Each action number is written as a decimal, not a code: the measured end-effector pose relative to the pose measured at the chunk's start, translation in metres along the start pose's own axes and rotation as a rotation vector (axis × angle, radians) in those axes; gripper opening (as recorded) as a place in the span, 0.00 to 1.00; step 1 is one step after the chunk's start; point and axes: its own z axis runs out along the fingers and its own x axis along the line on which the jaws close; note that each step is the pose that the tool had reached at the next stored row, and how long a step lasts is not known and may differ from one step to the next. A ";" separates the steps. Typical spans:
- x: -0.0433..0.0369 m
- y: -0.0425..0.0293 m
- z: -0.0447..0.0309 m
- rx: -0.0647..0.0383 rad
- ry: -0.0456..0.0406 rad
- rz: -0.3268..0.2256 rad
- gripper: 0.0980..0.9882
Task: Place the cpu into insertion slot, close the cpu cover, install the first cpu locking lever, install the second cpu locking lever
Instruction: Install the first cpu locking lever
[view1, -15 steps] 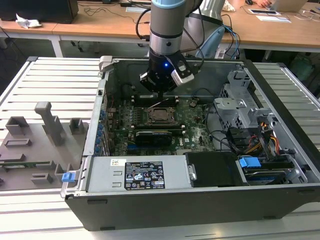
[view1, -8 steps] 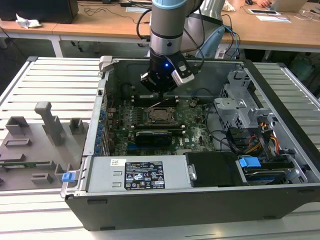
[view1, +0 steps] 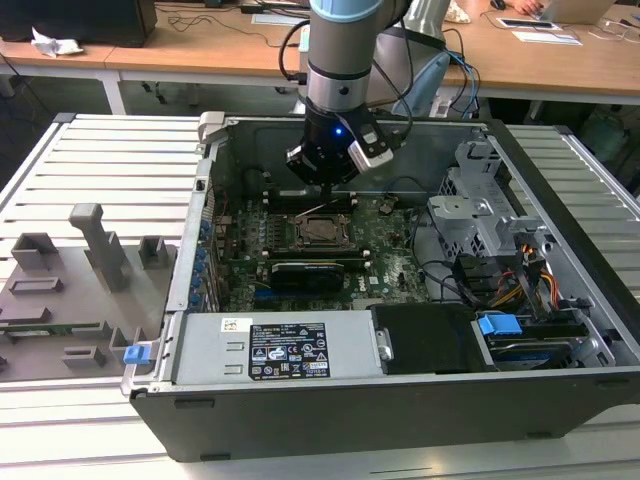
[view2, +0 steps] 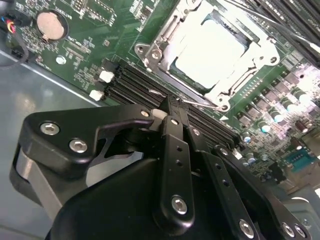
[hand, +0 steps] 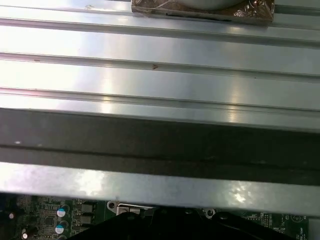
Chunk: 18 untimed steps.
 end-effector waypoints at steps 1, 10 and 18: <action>-0.0006 -0.0001 0.0003 -0.001 -0.0002 0.002 0.01; -0.0034 -0.0009 0.0054 -0.015 -0.0020 0.013 0.01; -0.0065 -0.0019 0.0120 -0.015 -0.0021 0.014 0.01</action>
